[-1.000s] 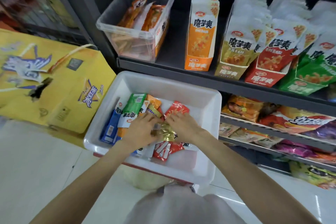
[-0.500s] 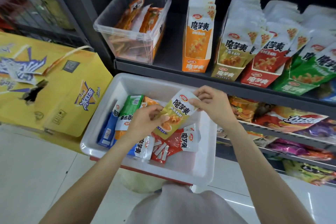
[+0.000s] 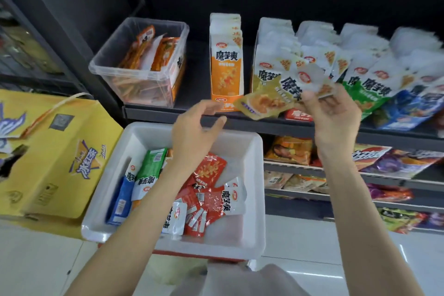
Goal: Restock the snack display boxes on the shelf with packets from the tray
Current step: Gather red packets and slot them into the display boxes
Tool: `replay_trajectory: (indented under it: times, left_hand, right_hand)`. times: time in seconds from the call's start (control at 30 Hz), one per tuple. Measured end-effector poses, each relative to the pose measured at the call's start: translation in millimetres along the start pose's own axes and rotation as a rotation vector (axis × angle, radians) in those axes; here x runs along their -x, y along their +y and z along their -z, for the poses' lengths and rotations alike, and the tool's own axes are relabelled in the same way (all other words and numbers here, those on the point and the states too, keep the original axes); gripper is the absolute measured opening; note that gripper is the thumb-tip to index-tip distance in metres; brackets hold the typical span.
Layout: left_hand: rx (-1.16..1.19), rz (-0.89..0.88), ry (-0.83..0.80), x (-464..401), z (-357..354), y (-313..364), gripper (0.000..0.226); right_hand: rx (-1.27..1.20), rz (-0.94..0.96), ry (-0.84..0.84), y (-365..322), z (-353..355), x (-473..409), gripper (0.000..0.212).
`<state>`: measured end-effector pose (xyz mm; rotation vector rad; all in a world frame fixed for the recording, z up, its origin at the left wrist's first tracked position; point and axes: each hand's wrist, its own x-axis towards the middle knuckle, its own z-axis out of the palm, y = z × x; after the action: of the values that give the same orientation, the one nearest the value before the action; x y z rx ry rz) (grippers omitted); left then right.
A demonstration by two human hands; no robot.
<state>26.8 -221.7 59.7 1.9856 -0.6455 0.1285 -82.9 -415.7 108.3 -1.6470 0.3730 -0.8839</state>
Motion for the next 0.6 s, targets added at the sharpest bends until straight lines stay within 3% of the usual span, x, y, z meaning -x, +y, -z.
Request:
replay_trajectory:
  times: [0.07,0.17,0.43,0.6]
  left_hand:
    - [-0.035,-0.069,0.031,-17.3,-11.6,4.2,0.029]
    - [-0.021,-0.148,0.021,-40.6,-32.9,16.7,0.037]
    - [-0.214,-0.291,-0.019,-70.3,-73.2,16.8,0.031]
    - [-0.322,-0.303,0.023,-70.9,-73.9,9.8,0.018]
  right_hand:
    - [0.037,0.094,0.103,-5.9,9.6,-15.6,0.014]
    - [0.208,0.154,0.121,1.4,11.3,-36.4,0.011]
    - [0.587,0.219,0.032,27.2,2.5,-67.1,0.029]
    - [0.720,0.357,-0.139,13.8,-6.1,-77.8,0.031]
